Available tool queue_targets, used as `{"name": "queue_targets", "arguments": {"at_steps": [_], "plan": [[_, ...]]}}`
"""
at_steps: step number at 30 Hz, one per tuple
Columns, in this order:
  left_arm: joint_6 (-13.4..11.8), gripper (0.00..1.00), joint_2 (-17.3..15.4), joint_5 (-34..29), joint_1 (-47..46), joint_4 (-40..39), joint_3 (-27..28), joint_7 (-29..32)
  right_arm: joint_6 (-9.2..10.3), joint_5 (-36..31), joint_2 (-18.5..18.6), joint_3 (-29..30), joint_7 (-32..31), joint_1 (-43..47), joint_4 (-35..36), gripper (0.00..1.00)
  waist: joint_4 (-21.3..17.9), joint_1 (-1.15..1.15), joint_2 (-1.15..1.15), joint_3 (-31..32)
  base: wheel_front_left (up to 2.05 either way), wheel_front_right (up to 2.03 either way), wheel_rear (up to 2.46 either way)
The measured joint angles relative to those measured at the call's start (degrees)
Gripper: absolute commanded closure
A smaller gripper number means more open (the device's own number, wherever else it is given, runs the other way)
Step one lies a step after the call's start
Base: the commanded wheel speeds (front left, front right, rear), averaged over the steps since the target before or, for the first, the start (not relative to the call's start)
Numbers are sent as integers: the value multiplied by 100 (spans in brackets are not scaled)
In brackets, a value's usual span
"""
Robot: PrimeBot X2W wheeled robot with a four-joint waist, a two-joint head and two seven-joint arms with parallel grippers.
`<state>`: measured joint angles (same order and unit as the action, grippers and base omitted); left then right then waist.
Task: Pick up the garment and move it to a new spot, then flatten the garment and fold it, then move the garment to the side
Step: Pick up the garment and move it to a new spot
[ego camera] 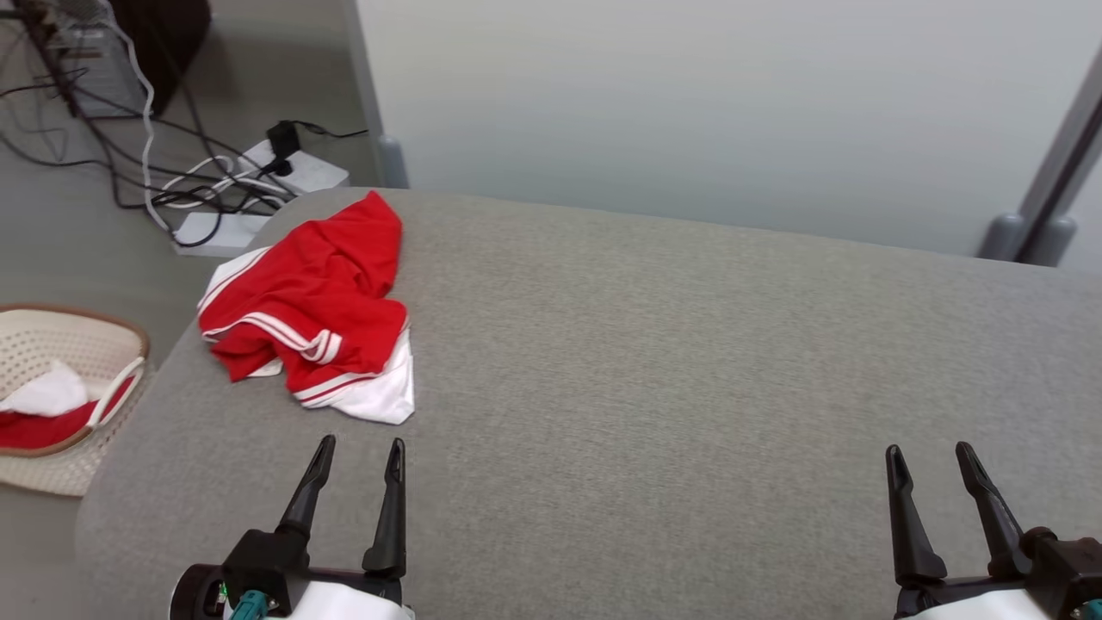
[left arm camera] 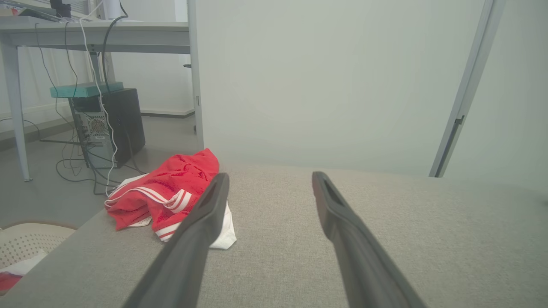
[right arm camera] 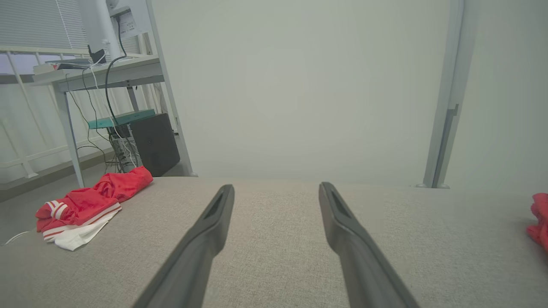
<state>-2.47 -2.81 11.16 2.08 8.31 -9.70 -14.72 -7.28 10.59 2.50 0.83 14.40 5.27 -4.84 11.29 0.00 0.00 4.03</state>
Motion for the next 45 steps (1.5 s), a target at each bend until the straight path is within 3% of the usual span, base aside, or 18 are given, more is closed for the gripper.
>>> {"name": "queue_targets", "arguments": {"at_steps": [16,24,39,45], "plan": [[-64,0,-2,-46,-2,-47,63,0,1,32,-19,-116,0,-1,1,0,1070,0,0,63,0,0,0],[-62,0,-3,-58,-1,-48,155,0,0,32,-24,-126,0,1,2,0,1374,0,0,85,0,0,0],[-83,0,-2,-32,-25,40,202,0,0,32,58,-205,0,3,-2,0,1251,0,0,-24,0,0,0],[-196,0,5,160,-609,383,188,0,0,31,233,-296,0,-19,1,0,1108,0,0,-264,0,0,0]]}}
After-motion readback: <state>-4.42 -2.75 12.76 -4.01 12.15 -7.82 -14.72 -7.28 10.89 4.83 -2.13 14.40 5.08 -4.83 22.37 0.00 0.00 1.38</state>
